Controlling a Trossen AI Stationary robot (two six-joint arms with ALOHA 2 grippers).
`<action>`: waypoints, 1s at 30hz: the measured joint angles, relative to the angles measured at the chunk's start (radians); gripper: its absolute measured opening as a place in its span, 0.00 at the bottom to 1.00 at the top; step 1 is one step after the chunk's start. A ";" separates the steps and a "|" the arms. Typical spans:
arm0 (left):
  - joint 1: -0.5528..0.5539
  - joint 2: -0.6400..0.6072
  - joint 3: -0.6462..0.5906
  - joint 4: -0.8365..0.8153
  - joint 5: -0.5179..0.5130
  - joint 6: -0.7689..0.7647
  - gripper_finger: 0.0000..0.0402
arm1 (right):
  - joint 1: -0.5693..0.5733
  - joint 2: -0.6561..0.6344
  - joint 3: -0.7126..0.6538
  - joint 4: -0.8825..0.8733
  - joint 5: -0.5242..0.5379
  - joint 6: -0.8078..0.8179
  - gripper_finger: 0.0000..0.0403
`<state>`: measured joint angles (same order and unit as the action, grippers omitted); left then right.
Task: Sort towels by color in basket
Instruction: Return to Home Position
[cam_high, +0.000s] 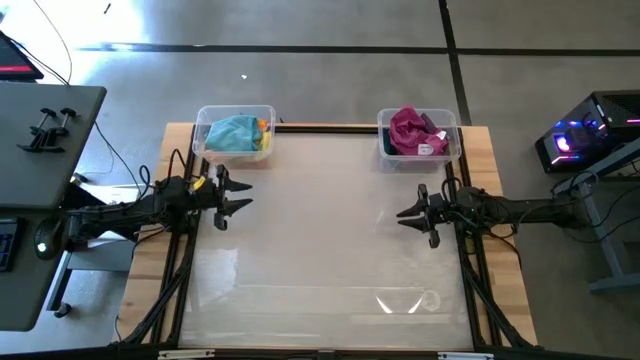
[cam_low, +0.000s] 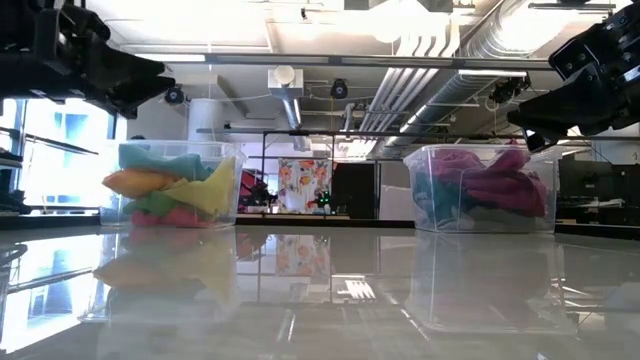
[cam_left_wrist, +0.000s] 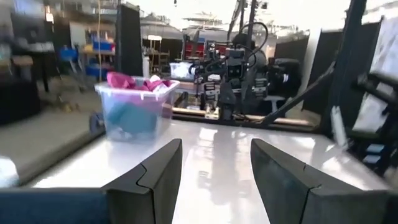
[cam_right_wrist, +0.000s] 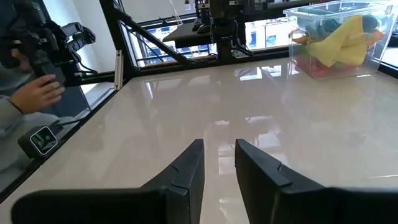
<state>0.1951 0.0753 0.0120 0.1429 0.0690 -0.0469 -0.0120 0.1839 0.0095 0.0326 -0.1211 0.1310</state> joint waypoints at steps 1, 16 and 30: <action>0.000 0.000 0.000 -0.002 0.000 -0.039 0.45 | 0.000 0.000 0.000 0.000 0.000 0.000 0.20; -0.050 -0.052 0.001 -0.135 -0.041 -0.053 0.45 | 0.000 0.000 0.000 0.000 0.001 0.000 0.20; -0.226 -0.072 0.002 -0.138 -0.056 0.041 0.45 | 0.000 0.000 0.000 0.000 0.005 0.000 0.20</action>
<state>-0.0313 0.0032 0.0135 0.0051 0.0128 -0.0063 -0.0120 0.1837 0.0093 0.0326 -0.1162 0.1310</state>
